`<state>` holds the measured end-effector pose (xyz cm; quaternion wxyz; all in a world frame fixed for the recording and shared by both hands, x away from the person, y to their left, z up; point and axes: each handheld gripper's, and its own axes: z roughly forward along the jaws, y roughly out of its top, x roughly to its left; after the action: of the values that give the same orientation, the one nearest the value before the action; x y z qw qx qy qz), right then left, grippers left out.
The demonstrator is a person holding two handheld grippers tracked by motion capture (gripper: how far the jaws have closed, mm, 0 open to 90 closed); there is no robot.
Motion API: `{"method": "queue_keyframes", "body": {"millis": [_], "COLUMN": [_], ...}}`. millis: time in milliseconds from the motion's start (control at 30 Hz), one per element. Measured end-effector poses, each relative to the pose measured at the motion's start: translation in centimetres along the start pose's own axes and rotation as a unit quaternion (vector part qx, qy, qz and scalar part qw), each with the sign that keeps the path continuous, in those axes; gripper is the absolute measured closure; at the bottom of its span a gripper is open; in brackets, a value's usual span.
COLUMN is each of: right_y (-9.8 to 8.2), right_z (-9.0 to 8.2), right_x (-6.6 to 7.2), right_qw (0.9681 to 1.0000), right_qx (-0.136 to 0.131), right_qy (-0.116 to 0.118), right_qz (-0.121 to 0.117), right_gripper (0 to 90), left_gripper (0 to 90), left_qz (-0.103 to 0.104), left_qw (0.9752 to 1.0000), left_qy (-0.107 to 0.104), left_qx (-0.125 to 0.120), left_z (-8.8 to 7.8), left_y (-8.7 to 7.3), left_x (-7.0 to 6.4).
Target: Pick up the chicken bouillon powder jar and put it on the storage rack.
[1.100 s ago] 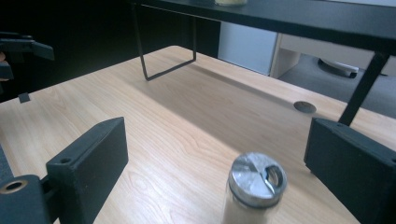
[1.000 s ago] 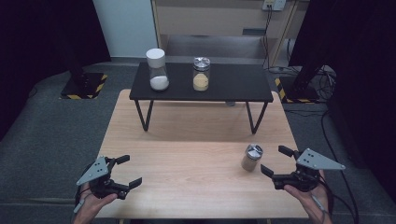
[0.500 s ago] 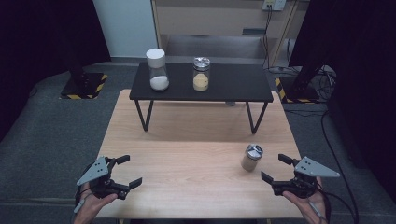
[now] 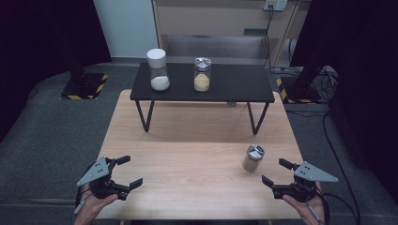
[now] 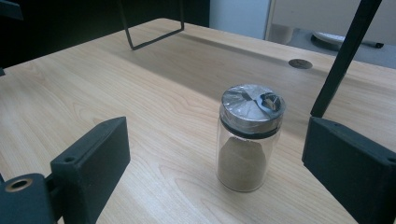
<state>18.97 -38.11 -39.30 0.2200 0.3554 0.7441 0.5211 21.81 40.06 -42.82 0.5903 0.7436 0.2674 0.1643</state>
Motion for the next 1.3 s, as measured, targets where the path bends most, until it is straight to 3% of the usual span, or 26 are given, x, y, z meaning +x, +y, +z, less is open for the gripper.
{"method": "queue_keyframes", "body": {"millis": [500, 867, 1300], "right_y": [-0.2, -0.6, -0.7], "right_z": [0.6, 0.8, 0.8], "right_x": [0.0, -1.0, -1.0], "right_qw": [0.9997, 0.9993, 0.9994], "right_qx": [0.005, 0.001, -0.001], "right_qy": [0.007, 0.035, 0.033], "right_qz": [-0.024, -0.011, -0.007], "right_gripper": [8.6, 8.5, 8.6], "left_gripper": [2.0, 2.0, 2.0], "left_qz": [0.002, 0.007, 0.006], "left_qw": [1.0000, 0.9999, 0.9999], "left_qy": [0.000, -0.010, -0.009], "left_qx": [-0.001, -0.005, -0.005], "left_z": [0.0, 0.0, 0.0], "left_y": [0.0, 0.0, -0.1], "left_x": [0.0, 0.1, 0.1]}}
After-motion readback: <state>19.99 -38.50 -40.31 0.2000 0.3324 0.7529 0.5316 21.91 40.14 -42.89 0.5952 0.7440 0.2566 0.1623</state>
